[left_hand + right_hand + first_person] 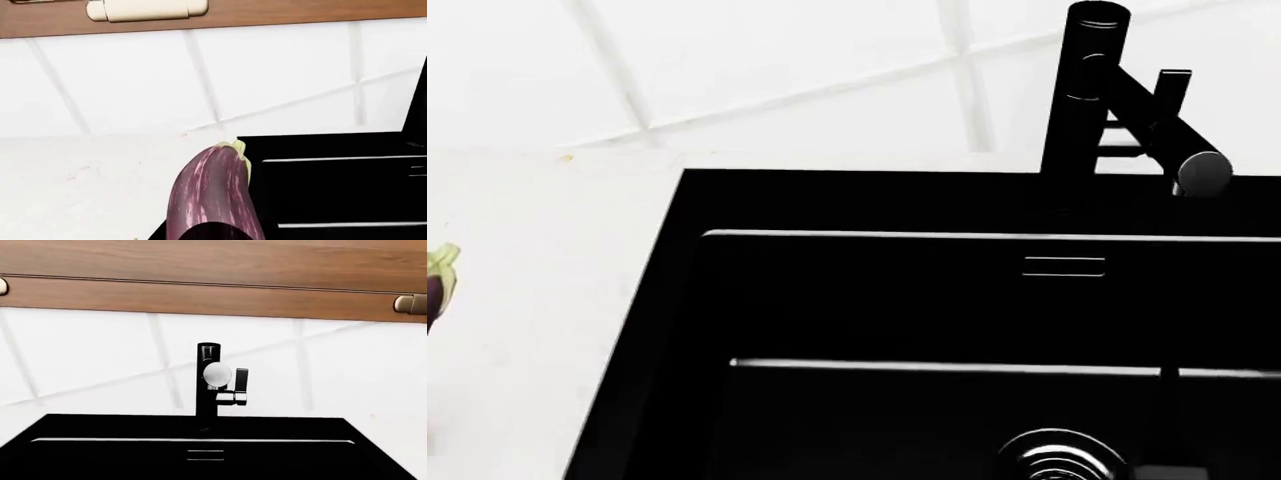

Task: There is a mixed pile of frozen fruits and vegetables on the counter. Locate all the frozen vegetables and place the items in a bowl on the counter. Take all the frozen fruits and defrost them in a running sink.

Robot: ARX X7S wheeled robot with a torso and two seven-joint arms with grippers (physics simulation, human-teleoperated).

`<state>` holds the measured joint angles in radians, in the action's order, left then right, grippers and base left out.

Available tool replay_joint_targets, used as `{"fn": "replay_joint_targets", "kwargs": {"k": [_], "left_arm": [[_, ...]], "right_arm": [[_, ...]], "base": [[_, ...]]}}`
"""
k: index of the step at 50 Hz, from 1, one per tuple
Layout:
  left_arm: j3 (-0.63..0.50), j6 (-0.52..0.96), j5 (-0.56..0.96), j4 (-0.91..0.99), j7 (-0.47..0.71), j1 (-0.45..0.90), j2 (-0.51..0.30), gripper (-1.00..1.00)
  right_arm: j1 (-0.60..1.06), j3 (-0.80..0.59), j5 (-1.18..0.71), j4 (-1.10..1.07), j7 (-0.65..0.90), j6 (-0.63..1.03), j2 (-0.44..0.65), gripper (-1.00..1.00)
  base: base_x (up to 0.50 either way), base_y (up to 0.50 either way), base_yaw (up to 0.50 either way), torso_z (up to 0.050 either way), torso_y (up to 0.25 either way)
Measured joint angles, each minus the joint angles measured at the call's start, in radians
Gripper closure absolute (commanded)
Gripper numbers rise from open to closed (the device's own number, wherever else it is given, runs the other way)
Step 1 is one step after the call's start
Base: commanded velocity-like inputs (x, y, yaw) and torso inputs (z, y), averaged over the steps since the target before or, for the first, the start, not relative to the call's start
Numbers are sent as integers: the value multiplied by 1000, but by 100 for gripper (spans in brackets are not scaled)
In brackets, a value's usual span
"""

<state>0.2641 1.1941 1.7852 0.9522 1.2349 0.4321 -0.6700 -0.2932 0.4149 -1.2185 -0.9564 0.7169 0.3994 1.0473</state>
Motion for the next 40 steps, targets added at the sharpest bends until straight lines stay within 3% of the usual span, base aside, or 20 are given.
{"fn": "replay_joint_targets", "kwargs": {"k": [20,28,40], "left_arm": [[23,-12,2,29,-10,-37,-2,100],[34,-14,-3,34,-19,-51,-1,100],[47,-19,-10,39,-34,-70,2,100]], "right_arm": [[-15,20,-19,-17,17,-1,4,-100],[-15,19,-19,-19,19,-1,8,-100],[-26,24,-15,-23,13,-5,3,-100]], "base": [[-500,-9,0,0,0],[-342,-471,0,0,0],[-72,-500,0,0,0]]}}
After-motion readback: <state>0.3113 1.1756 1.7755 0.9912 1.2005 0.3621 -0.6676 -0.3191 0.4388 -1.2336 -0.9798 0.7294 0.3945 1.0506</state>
